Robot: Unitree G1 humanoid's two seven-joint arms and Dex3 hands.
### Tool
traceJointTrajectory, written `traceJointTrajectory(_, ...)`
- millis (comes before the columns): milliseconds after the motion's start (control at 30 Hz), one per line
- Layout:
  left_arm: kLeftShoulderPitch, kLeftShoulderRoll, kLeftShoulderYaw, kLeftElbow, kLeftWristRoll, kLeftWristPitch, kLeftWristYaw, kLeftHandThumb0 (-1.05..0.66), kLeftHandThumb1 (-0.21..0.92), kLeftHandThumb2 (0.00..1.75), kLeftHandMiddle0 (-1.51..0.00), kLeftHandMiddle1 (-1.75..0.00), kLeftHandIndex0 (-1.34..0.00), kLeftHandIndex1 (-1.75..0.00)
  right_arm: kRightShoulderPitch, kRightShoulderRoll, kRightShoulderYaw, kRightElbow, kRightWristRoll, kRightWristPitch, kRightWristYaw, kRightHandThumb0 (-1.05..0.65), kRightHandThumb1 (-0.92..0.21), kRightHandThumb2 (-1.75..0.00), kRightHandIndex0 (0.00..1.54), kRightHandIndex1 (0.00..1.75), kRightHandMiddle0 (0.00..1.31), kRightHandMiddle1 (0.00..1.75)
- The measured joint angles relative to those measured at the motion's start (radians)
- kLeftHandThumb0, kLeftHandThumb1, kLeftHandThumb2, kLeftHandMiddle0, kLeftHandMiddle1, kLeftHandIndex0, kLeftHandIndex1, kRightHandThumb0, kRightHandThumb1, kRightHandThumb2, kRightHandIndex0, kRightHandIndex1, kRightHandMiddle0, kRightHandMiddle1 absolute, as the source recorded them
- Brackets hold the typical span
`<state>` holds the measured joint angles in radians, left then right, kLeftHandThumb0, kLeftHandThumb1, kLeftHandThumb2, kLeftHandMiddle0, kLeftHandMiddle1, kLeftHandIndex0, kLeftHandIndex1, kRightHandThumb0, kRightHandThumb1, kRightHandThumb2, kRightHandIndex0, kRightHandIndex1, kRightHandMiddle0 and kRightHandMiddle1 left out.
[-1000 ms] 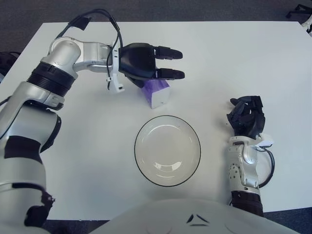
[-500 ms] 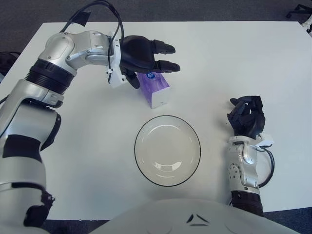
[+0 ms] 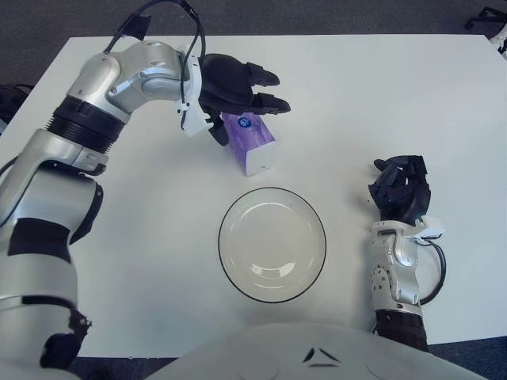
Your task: Put the tissue paper into the plate.
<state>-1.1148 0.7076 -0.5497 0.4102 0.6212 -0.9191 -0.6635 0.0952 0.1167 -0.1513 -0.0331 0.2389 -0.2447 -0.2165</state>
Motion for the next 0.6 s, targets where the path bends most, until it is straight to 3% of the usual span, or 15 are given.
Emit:
traceJointTrajectory(267, 0.020, -0.018, -0.001, 0.022, -0.003, 0.022, -0.041, -1.05, 0.89, 0.30, 0.00, 0.00, 0.00, 0.00, 0.002, 0.000, 0.001, 0.000, -0.002, -0.005, -0.003, -0.41, -0.57, -1.00, 0.70, 1.53, 0.42, 1.75)
traceJointTrajectory(433, 0.033, -0.057, -0.019, 0.088, 0.072, 0.030, 0.013, -1.05, 0.90, 0.31, 0.00, 0.00, 0.00, 0.00, 0.007, 0.000, 0.000, 0.010, -0.003, -0.029, 0.011, -0.41, -0.57, -1.01, 0.68, 1.51, 0.42, 1.75)
traceJointTrajectory(600, 0.056, -0.082, -0.023, 0.129, 0.079, 0.026, 0.025, -1.05, 0.92, 0.31, 0.00, 0.00, 0.00, 0.00, 0.011, 0.000, 0.001, 0.014, -0.001, -0.042, 0.031, -0.41, -0.56, -1.01, 0.69, 1.51, 0.42, 1.75)
